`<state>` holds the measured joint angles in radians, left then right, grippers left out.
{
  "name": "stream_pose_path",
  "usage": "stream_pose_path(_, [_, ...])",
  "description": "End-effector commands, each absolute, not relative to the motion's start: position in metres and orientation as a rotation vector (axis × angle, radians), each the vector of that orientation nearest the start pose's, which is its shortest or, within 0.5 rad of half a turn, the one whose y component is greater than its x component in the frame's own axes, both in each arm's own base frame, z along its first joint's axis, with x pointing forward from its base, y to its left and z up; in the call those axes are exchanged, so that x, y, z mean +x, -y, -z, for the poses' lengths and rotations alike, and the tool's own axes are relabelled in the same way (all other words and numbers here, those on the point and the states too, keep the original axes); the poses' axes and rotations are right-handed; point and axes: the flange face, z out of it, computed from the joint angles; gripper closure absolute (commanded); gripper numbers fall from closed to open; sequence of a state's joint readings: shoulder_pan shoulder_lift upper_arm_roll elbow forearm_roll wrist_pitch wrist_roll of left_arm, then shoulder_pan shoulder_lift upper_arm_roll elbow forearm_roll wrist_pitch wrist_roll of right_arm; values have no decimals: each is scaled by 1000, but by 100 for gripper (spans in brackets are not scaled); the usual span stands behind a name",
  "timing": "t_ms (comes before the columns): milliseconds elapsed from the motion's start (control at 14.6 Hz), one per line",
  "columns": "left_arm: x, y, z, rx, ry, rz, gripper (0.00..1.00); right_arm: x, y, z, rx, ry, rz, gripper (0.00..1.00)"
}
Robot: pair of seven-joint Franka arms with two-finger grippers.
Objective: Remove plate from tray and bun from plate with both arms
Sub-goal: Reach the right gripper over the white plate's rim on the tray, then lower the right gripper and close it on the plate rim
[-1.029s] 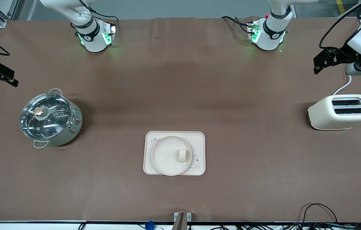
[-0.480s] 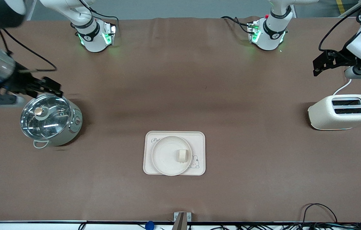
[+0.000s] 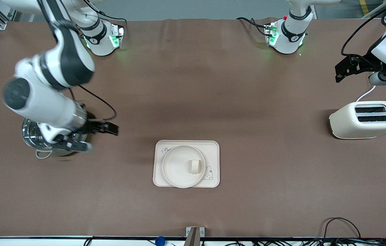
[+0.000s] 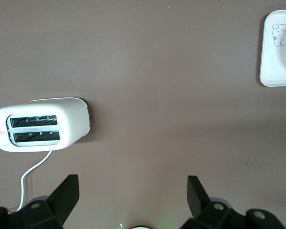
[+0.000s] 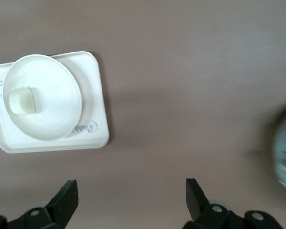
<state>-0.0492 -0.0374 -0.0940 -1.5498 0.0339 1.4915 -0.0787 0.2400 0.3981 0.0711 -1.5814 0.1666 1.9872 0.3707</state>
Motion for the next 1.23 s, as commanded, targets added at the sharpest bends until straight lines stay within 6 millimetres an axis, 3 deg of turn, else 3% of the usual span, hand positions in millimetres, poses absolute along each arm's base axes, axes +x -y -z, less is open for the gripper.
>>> stream_pose_path(0, [537,72,-651,-3099,-98,-3,0,644,-259,-358,-2936,-276,-61,0])
stream_pose_path(206, [537,72,-651,-3102,-99,9,0,642,-314,-294,-2902,-318,35,0])
stream_pose_path(343, [538,71,-651,-3100,-103,11,0,640,-340,-267,-2865,-354,119,0])
stream_pose_path(617, [542,71,-648,-3103,-109,22,0,640,-349,-236,-2855,-390,137,8])
stream_pose_path(891, [542,68,-649,-3104,-111,22,0,651,-343,-224,-2843,-407,173,34])
stream_pose_path(1166, [542,66,-651,-3105,-104,31,0,659,-348,-204,-2850,-401,180,41])
